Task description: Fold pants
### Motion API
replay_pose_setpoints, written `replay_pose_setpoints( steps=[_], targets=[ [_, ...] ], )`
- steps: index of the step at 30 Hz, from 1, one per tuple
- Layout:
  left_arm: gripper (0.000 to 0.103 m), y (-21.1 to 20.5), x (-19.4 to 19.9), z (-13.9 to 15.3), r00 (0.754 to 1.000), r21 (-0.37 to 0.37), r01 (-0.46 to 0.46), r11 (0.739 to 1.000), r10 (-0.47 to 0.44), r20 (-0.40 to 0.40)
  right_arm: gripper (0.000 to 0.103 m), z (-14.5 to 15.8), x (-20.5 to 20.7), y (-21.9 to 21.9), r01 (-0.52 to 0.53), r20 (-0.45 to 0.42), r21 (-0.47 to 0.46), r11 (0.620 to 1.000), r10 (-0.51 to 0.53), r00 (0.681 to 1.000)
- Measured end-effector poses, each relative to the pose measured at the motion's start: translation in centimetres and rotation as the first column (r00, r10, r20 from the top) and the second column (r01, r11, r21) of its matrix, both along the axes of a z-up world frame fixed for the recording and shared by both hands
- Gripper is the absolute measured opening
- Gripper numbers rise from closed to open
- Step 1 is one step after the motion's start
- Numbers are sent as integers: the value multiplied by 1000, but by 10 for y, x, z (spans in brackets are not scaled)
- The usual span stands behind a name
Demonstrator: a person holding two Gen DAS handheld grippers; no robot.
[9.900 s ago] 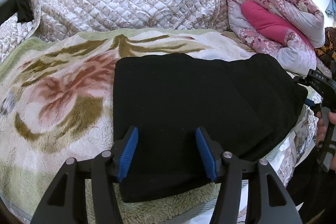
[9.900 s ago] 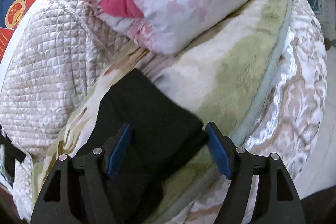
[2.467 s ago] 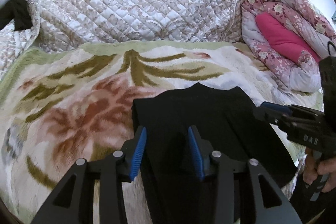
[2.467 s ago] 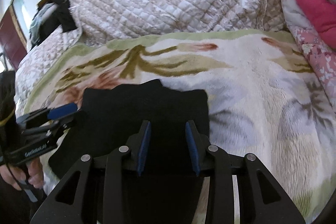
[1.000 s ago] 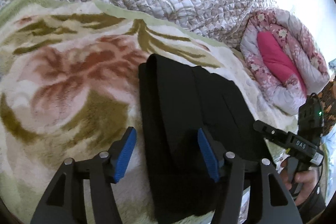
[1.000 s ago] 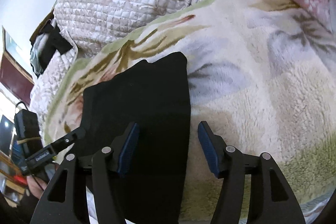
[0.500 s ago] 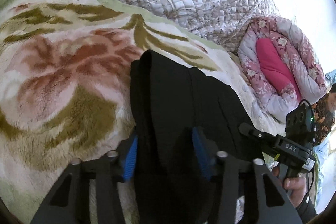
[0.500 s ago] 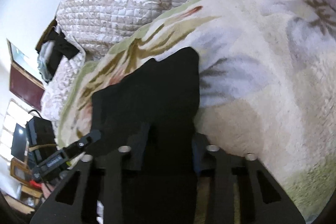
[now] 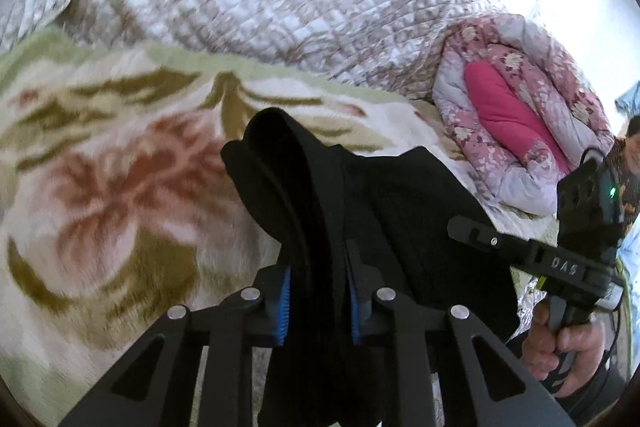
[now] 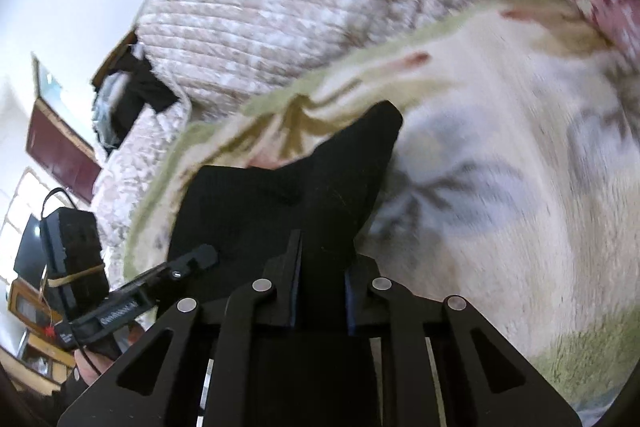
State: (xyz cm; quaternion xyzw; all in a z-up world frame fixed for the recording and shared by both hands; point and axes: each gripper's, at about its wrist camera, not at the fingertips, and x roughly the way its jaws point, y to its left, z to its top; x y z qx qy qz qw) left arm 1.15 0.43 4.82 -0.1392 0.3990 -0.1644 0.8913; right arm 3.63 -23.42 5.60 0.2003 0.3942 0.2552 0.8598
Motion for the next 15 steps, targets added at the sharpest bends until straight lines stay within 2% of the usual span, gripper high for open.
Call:
replay_pose_setpoints(
  steps=[8,12,15],
  targets=[
    [24,17,53,27,999,52,-6,999,4,40,16,24,61,24,-39,48,-41,998,41,998],
    [24,22,87,29,998,86,-9,996,3,63,16,20,99,31,-45,53,-46,998,48,997],
    [26,29,110,19,997,98,-22,995,15,69,17,8,126,33,-44,54,-54,998,47,997]
  ],
)
